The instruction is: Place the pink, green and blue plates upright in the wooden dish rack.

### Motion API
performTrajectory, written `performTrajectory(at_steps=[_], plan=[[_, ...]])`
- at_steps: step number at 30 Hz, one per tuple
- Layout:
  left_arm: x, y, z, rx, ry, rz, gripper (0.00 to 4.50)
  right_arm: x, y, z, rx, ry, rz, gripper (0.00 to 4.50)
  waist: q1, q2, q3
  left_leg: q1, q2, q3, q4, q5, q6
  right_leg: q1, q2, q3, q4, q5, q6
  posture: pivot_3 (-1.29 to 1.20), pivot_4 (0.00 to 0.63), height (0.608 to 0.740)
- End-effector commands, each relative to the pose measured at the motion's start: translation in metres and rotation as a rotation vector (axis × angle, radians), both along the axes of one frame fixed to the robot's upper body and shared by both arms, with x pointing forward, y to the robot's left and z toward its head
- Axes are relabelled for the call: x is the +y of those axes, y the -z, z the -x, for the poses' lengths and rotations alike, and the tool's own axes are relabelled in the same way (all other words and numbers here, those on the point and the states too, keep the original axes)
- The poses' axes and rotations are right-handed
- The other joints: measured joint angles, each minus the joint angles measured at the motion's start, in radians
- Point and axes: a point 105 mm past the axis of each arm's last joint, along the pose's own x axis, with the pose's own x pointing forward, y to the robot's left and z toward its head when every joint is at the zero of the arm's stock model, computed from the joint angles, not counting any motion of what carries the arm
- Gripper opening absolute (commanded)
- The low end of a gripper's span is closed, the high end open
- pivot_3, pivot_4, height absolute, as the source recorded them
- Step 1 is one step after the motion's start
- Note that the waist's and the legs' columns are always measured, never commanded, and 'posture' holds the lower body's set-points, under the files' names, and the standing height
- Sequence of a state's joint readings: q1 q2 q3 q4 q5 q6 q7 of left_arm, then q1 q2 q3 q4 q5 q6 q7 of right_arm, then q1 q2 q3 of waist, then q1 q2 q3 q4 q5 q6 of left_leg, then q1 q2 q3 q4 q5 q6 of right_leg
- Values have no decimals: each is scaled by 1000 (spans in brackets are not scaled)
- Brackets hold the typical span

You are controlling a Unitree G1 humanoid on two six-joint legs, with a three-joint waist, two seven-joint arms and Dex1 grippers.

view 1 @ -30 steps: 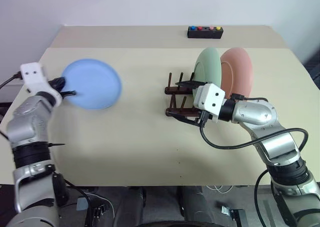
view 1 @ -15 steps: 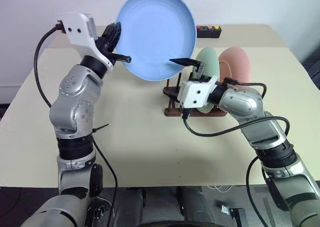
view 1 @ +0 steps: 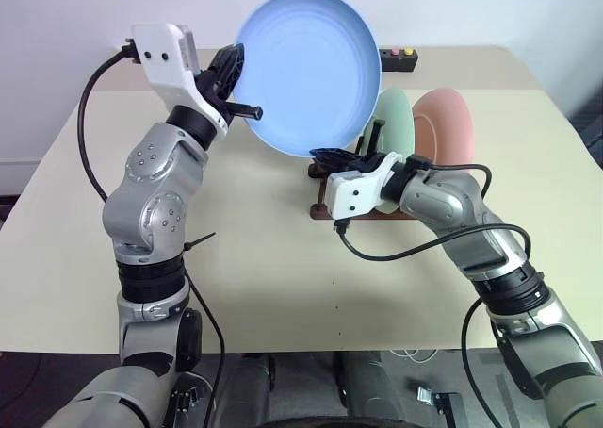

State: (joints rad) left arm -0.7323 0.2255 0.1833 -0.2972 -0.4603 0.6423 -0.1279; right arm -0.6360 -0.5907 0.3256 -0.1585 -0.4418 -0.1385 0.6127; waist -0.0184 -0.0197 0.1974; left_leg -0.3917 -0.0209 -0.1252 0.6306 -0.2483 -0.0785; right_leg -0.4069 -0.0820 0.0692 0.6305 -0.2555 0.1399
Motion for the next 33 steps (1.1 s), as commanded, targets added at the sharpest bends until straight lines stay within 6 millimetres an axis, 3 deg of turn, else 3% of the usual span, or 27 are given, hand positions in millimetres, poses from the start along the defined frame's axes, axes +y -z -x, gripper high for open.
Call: performTrajectory(at_steps=[1,4,7,11,17,21,25,29,33], plan=[[-7,-12,9,-54,42,19,0,2,-12,4,-57,-14,-19,60,0,0,0,0,0,0,0,0,0,0,0,0,0,0,0,0,150,740],[-5,-14,10,-58,53,50,1004,1,-13,4,-84,-10,-12,0,0,0,0,0,0,0,0,0,0,0,0,0,0,0,0,0,150,740],[5,-24,12,-92,50,112,2455,1,-17,5,-108,-11,-13,0,-1,0,0,0,0,0,0,0,0,0,0,0,0,0,0,0,150,740],[57,-45,8,-159,-94,251,4467,3,-21,7,-146,-32,-10,0,-3,0,0,0,0,0,0,0,0,0,0,0,0,0,0,0,150,740],[102,-44,6,-186,-242,204,4467,7,-30,11,-212,-72,-16,0,1,0,0,0,0,0,0,0,0,0,0,0,0,0,0,0,150,740],[128,-14,-2,-104,-315,39,4467,10,-39,13,-215,-103,-62,0,-2,0,0,0,0,0,0,0,-1,0,0,0,0,0,0,0,150,740],[113,70,1,98,-180,-296,4467,24,-63,29,-7,-219,-371,0,-21,1,0,1,0,0,-2,0,-1,0,0,0,1,0,0,0,150,740],[96,114,15,204,-68,-408,4467,31,-72,45,301,-356,-629,0,-23,0,0,0,0,-2,-2,0,0,0,0,-1,0,0,-1,0,150,740],[77,131,25,237,33,-443,4467,30,-80,54,497,-427,-771,0,-18,0,0,0,0,-3,-2,0,0,0,0,-1,1,0,-1,0,150,740]])
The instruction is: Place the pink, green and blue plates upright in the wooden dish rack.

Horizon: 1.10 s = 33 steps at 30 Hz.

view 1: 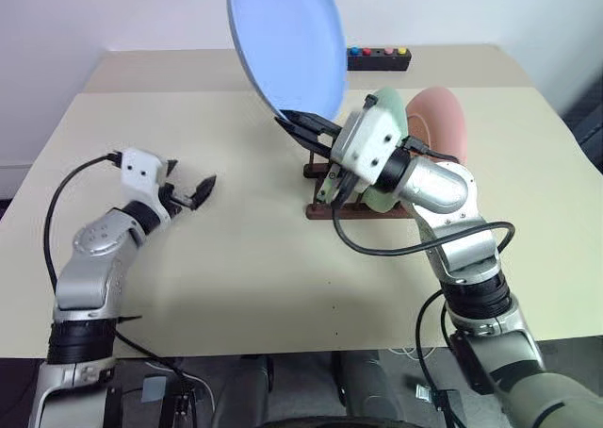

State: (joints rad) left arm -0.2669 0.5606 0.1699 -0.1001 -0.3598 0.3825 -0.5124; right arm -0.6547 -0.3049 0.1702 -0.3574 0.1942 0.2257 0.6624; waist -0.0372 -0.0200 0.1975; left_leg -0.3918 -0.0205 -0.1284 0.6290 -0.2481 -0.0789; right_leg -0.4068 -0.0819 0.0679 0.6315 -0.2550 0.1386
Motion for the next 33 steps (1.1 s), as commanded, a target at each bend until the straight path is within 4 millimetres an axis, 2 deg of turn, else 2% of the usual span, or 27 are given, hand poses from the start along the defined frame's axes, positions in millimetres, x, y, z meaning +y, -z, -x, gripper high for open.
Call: performTrajectory(at_steps=[1,5,8,17,33], plan=[[-17,-11,9,-48,92,-38,4467,-7,-16,16,122,-111,-114,0,1,0,0,0,0,0,0,0,0,0,0,0,0,0,0,0,150,740],[-28,3,16,-5,154,-49,4467,-12,-17,22,293,-184,-214,0,-4,1,0,1,0,0,-1,0,0,0,0,0,0,0,0,0,150,740],[-35,10,18,20,194,-57,4467,-17,-10,22,412,-198,-273,0,-5,1,0,1,0,0,-1,0,0,-1,0,0,0,0,-1,0,150,740],[-41,7,16,11,229,-42,4467,-32,9,14,640,-187,-388,0,-5,1,0,1,0,0,-1,0,0,-1,0,0,0,0,0,0,150,740],[-45,6,18,5,236,-30,4467,-45,22,1,771,-153,-497,0,-5,1,0,1,0,1,-1,0,0,-1,0,0,0,0,0,0,150,740]])
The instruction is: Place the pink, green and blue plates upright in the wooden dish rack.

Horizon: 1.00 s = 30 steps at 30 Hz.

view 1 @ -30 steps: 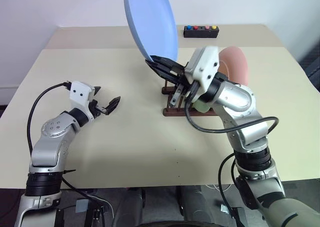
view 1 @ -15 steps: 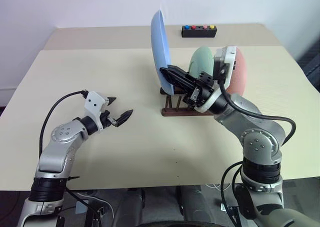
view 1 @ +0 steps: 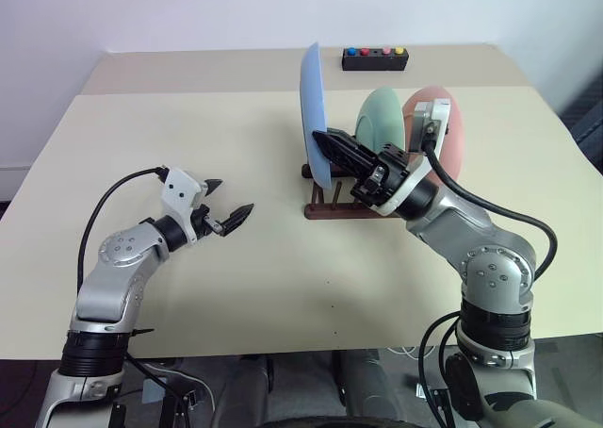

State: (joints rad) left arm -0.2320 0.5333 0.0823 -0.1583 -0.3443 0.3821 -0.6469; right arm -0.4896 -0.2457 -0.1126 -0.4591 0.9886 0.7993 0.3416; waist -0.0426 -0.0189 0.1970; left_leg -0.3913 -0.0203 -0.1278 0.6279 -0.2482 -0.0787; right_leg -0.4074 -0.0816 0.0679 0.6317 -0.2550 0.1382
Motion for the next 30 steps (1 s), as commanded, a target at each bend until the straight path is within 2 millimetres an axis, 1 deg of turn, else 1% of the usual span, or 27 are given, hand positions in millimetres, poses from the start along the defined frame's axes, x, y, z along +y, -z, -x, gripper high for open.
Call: performTrajectory(at_steps=[1,8,11,12,17,18,24,30], plan=[[-4,-11,2,-49,14,-1,4467,-7,-7,1,-5,9,-49,0,0,0,0,0,0,0,0,0,0,0,0,0,0,0,0,0,150,740],[-4,-12,1,-53,15,0,4467,-9,-5,-1,27,11,-72,0,0,0,0,0,0,0,0,0,0,0,0,0,0,0,0,0,150,740],[-4,-12,1,-55,16,1,4500,-9,-4,-1,30,13,-70,895,0,0,0,0,0,0,0,0,0,0,0,0,0,0,0,0,150,740],[-4,-13,1,-56,16,2,4500,-10,-4,-1,30,14,-69,1362,0,0,0,0,0,0,0,0,0,0,0,0,0,0,0,0,150,740],[-4,-14,0,-60,17,4,4500,-10,-4,-1,28,22,-64,3988,0,0,0,0,0,0,0,0,0,0,0,0,0,0,0,0,150,740],[-4,-14,0,-60,17,4,4500,-10,-4,-1,27,23,-62,4435,0,0,0,0,0,0,0,0,0,0,0,0,0,0,0,0,150,740],[-5,-14,-1,-62,19,6,4500,-10,-3,-3,7,48,-27,4435,0,0,0,0,0,0,0,0,0,0,0,0,0,0,0,0,150,740],[-4,-15,-1,-64,18,7,4500,-14,-8,-2,-36,83,18,4435,0,0,0,0,0,0,0,0,0,0,0,0,0,0,0,0,150,740]])
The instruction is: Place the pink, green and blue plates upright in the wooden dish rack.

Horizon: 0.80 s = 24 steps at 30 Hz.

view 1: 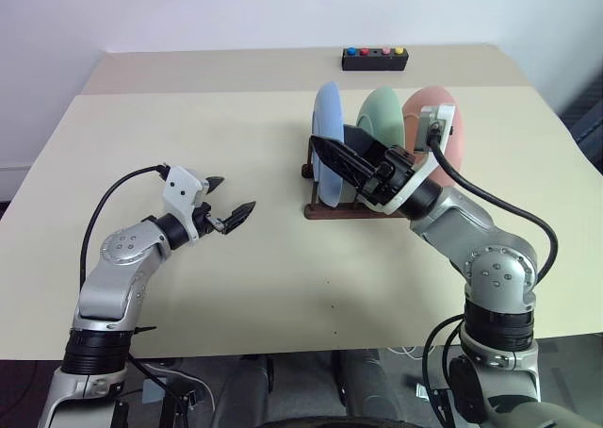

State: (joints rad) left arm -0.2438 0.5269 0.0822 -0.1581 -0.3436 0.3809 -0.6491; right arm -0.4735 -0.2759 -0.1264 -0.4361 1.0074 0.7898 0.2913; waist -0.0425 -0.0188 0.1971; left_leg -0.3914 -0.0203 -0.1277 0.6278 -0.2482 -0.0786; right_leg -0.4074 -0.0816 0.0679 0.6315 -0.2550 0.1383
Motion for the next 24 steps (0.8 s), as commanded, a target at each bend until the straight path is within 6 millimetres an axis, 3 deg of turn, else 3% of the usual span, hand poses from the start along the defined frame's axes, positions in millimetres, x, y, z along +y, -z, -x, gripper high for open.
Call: performTrajectory(at_steps=[1,8,17,21,24], plan=[[-2,-11,0,-52,11,2,4500,-3,-16,7,-88,21,32,4435,0,0,0,0,0,0,0,0,0,0,0,0,0,0,0,0,150,740],[-3,-11,-1,-53,13,2,4500,-11,-15,10,-122,70,136,4435,1,0,0,0,0,0,0,0,0,0,0,0,0,0,0,0,150,740],[-8,-11,-4,-54,31,6,4500,-18,-30,26,-235,77,236,4435,2,0,0,0,0,0,0,0,0,0,0,0,-1,0,0,0,150,740],[-10,-10,-6,-54,36,7,4500,-34,-47,35,-353,122,279,4435,4,0,0,-1,0,0,0,0,0,0,0,0,-1,0,0,0,150,740],[-11,-6,-6,-46,45,4,4500,-68,-50,43,-420,191,361,4435,14,0,0,-1,0,0,1,0,0,1,0,0,-2,0,0,0,150,740]])
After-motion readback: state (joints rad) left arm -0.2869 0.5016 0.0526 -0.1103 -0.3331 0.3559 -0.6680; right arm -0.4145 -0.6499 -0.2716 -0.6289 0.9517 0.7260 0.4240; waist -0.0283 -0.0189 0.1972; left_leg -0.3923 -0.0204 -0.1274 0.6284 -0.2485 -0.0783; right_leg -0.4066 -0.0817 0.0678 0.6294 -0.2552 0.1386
